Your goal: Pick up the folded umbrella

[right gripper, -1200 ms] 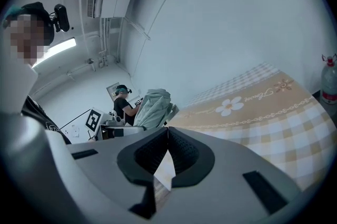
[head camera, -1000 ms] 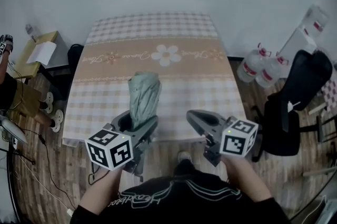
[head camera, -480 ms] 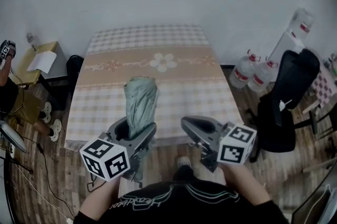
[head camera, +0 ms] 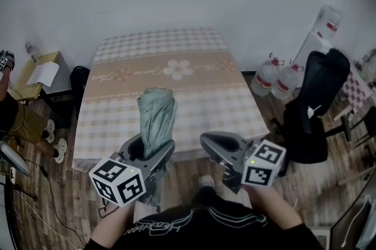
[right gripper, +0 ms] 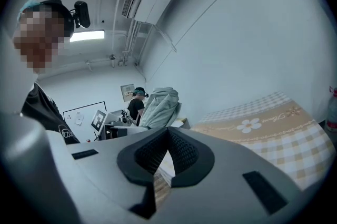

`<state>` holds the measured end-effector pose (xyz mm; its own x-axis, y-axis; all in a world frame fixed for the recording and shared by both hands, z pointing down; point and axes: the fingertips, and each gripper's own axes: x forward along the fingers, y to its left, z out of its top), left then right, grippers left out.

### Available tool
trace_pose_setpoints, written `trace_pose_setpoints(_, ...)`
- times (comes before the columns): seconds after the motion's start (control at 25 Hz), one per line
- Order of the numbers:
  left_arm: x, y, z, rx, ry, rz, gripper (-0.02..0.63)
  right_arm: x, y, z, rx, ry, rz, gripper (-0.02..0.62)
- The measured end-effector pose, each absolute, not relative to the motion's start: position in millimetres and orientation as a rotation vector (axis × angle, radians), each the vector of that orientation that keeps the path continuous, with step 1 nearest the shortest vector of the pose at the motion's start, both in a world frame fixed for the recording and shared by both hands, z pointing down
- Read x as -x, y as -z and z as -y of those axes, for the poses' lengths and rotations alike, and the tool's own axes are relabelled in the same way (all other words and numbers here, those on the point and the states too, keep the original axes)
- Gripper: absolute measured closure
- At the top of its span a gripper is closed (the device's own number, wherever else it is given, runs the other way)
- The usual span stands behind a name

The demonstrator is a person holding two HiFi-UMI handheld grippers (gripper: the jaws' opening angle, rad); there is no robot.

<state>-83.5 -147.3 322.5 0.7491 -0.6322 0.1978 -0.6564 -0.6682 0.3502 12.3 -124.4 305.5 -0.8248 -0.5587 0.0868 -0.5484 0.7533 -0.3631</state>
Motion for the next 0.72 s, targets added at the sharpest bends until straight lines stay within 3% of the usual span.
trace_pose_setpoints(0.72,92.2,-323.8,131.3,-2.557,-0.081,0.982,0.330,-3.5,-310.2,107.6,0.954,0.579,-2.923,0.583)
